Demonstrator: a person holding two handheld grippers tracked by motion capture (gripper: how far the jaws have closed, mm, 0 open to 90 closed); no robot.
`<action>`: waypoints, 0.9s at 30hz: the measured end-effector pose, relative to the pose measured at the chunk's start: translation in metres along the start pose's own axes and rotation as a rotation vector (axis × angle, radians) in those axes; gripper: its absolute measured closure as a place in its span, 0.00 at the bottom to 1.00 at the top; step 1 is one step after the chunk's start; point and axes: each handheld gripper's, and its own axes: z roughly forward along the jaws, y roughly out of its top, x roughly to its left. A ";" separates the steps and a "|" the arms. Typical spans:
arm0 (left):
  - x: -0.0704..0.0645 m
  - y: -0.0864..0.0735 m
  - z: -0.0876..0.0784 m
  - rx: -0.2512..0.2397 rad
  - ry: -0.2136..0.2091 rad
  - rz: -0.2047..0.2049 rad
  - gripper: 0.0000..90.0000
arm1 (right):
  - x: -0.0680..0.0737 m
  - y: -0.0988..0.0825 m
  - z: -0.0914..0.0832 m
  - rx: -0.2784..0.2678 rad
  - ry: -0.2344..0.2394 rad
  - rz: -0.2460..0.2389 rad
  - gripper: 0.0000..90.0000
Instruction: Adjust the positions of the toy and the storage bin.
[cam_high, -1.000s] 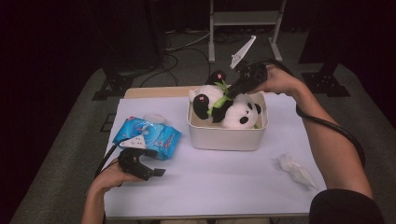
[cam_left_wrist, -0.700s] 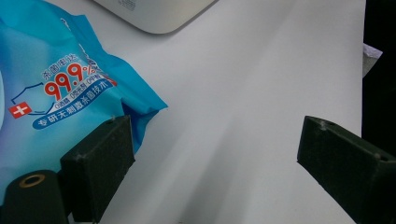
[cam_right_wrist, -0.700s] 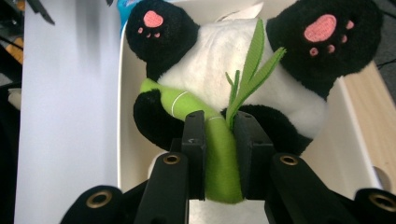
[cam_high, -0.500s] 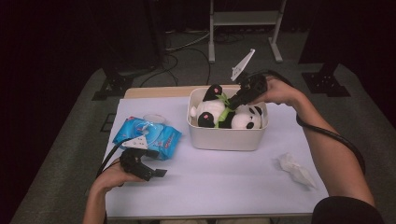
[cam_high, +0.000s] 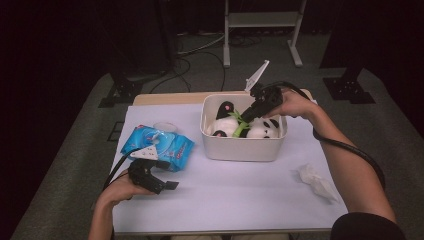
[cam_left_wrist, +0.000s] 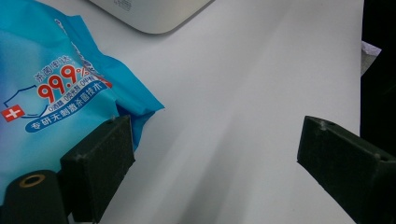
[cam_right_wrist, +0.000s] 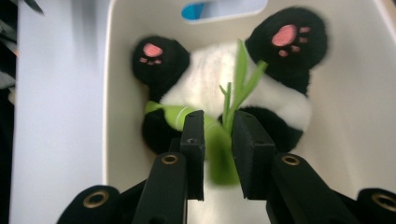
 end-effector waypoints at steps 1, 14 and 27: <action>0.000 0.000 0.000 -0.001 -0.001 0.000 0.11 | 0.001 0.001 -0.004 -0.015 -0.003 -0.001 0.82; -0.002 0.006 0.006 0.000 -0.015 0.014 0.11 | 0.009 -0.022 -0.029 -0.053 -0.046 0.040 0.74; 0.003 0.006 0.003 -0.017 -0.019 0.019 0.11 | 0.022 -0.042 -0.049 -0.087 -0.099 0.064 0.57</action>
